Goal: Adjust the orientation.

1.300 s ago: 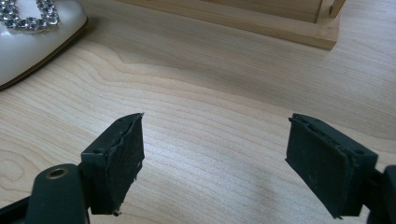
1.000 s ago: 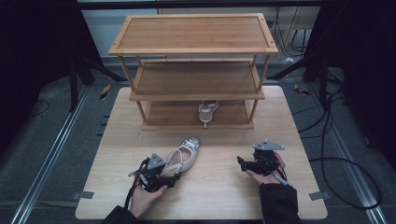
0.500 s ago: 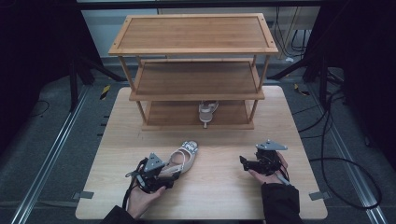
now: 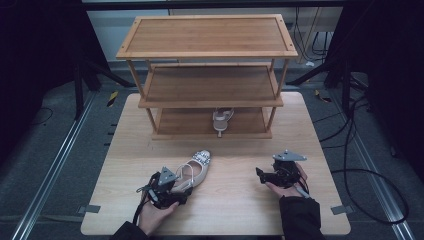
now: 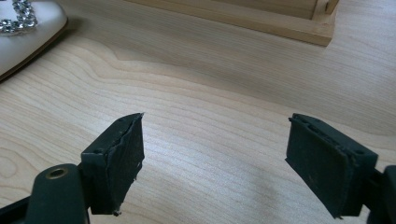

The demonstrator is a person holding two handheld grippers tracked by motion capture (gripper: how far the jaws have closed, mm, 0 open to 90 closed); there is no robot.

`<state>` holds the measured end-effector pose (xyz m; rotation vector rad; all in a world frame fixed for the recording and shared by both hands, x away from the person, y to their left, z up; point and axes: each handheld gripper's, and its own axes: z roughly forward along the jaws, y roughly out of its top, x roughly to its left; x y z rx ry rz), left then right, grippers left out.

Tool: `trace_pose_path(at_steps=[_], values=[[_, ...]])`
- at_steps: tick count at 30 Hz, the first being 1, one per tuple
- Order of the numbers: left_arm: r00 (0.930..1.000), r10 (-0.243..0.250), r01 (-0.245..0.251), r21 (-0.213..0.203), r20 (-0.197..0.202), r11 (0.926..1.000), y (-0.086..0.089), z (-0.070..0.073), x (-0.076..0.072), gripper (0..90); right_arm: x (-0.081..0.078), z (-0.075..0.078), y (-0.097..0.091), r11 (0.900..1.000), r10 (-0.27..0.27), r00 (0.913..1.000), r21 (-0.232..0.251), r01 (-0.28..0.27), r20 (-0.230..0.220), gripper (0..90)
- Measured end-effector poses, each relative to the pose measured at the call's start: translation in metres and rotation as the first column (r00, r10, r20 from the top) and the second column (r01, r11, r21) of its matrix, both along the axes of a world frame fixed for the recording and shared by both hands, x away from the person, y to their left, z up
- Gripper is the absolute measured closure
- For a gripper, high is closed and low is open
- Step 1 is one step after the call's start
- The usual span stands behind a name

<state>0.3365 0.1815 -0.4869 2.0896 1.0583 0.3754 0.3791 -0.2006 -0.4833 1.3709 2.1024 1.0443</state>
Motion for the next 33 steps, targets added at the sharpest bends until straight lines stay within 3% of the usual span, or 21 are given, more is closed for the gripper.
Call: trace_pose_path(at_steps=[4,6,9,13,23,33], values=[[0.9994,-0.001,0.002,0.023,-0.034,0.9997,0.000,0.001,0.003,31.6,0.000,0.000,0.001,1.0000,0.003,1.0000,-0.001,-0.003,-0.002,19.4],[0.9991,-0.001,0.001,0.012,-0.042,0.9999,0.000,0.002,0.004,34.0,0.000,0.000,0.001,1.0000,0.003,1.0000,-0.002,-0.003,-0.001,19.4],[0.9997,-0.016,0.016,0.023,-0.020,0.9996,-0.003,0.005,0.003,37.0,0.000,0.001,0.000,1.0000,-0.002,1.0000,0.008,0.002,-0.001,19.5],[0.9997,-0.021,0.021,0.000,-0.008,0.9998,-0.002,0.006,0.001,39.3,0.000,0.001,-0.001,0.9998,-0.016,0.9998,0.015,0.016,-0.008,19.5],[0.9981,-0.037,0.039,-0.045,0.049,0.9982,-0.005,0.028,-0.004,39.8,0.000,0.002,-0.003,0.9997,-0.020,0.9998,0.012,0.020,0.005,19.5],[0.9969,-0.024,0.030,-0.071,0.075,0.9970,-0.016,0.047,0.014,39.8,0.000,0.004,-0.011,0.9986,-0.047,0.9988,0.027,0.047,0.013,19.5]])
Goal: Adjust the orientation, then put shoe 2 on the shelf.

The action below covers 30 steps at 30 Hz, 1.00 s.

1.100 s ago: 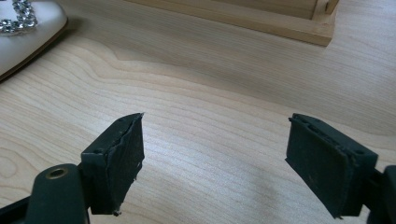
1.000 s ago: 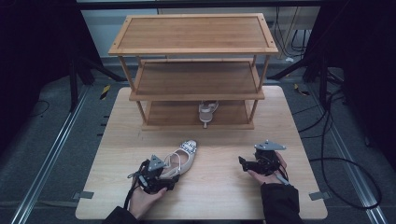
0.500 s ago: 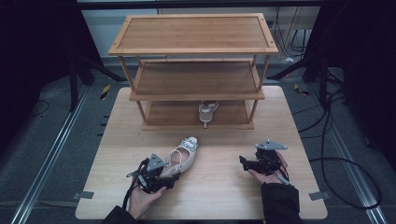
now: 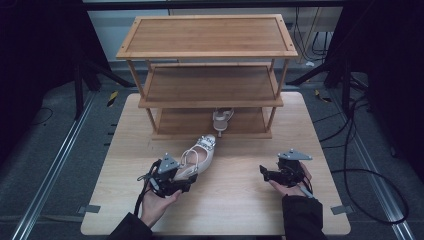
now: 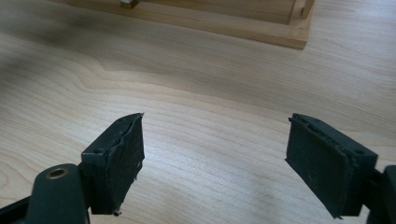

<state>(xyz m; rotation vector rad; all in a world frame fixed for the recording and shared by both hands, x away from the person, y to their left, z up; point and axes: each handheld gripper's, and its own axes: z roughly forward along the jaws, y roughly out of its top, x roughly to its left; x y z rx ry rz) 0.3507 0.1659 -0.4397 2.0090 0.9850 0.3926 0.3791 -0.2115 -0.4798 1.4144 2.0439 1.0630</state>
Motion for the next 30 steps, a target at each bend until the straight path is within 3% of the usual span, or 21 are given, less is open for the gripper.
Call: trace_pose_path(at_steps=[9,14,19,30], values=[[0.9998,-0.003,0.004,-0.009,0.018,1.0000,-0.025,0.015,0.024,39.8,0.002,-0.001,-0.007,0.9997,-0.024,0.9997,0.002,0.024,0.001,19.6],[0.9997,-0.002,0.002,-0.020,0.025,0.9998,-0.045,0.020,0.037,39.8,0.002,0.000,-0.010,0.9996,-0.027,0.9996,0.009,0.027,0.002,19.6],[0.9992,-0.017,0.017,-0.006,0.037,0.9998,-0.067,0.025,0.048,39.7,0.002,-0.002,-0.011,0.9998,-0.021,0.9997,-0.004,0.021,0.009,19.5],[0.9990,-0.023,0.022,0.017,0.040,0.9996,-0.114,0.018,0.075,39.7,0.001,-0.003,-0.014,0.9998,-0.014,0.9998,-0.014,0.014,0.011,19.5]])
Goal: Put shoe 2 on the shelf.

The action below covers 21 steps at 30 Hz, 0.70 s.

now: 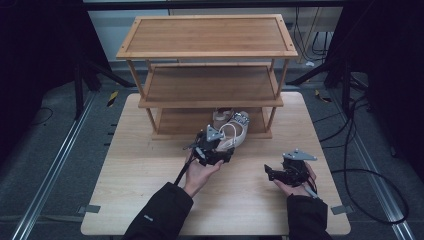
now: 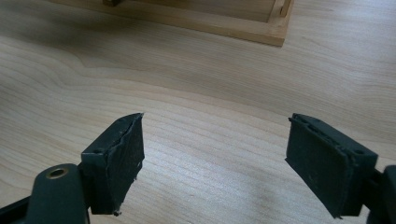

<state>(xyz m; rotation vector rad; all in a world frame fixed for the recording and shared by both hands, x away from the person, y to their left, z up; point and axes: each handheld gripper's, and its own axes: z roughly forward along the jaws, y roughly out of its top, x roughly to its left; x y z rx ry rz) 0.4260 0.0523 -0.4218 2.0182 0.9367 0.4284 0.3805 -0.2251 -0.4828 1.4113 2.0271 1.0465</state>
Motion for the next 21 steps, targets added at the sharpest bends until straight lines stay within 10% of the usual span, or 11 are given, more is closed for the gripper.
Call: trace_pose_path(at_steps=[21], values=[[0.9916,0.129,-0.129,0.064,0.003,0.9896,-0.056,-0.039,0.052,39.8,0.000,0.000,0.000,1.0000,-0.005,1.0000,-0.004,0.005,0.002,19.7]])
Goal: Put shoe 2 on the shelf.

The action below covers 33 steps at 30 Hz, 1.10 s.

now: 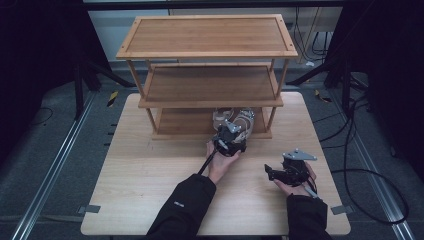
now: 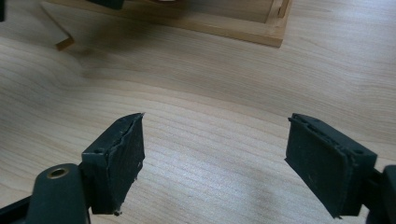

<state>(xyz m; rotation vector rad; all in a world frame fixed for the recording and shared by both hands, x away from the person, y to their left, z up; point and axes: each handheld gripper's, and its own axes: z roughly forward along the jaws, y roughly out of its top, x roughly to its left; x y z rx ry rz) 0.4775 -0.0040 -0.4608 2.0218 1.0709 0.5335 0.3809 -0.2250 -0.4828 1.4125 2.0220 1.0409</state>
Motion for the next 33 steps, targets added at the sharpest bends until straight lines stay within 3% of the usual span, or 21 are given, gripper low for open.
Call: trace_pose_path(at_steps=[11,20,24,27,31,33], values=[[0.9971,0.066,-0.065,0.007,-0.037,0.9978,-0.008,-0.019,0.017,39.5,0.001,0.000,-0.001,1.0000,-0.004,1.0000,0.006,0.004,-0.005,20.0],[0.9970,0.075,-0.075,-0.011,-0.019,0.9971,-0.002,-0.025,0.015,35.2,0.001,-0.001,-0.001,1.0000,-0.004,1.0000,0.002,0.004,-0.007,20.0],[0.9991,0.039,-0.039,-0.013,0.014,0.9991,0.009,-0.021,0.004,28.0,0.001,-0.001,-0.001,1.0000,0.000,1.0000,-0.010,0.000,0.000,19.9],[0.9991,0.014,-0.013,-0.021,0.040,0.9997,0.022,-0.019,-0.010,27.4,0.001,-0.001,-0.001,0.9999,0.000,1.0000,-0.014,0.000,0.003,20.0],[0.9992,-0.004,0.005,-0.028,0.039,0.9996,0.039,-0.020,-0.027,27.9,0.001,-0.001,-0.001,0.9999,-0.001,1.0000,-0.014,0.001,-0.001,20.0],[0.9992,-0.015,0.016,-0.034,0.037,0.9993,0.045,-0.023,-0.034,32.5,0.000,-0.001,-0.001,0.9999,-0.002,1.0000,-0.014,0.002,0.001,20.1]])
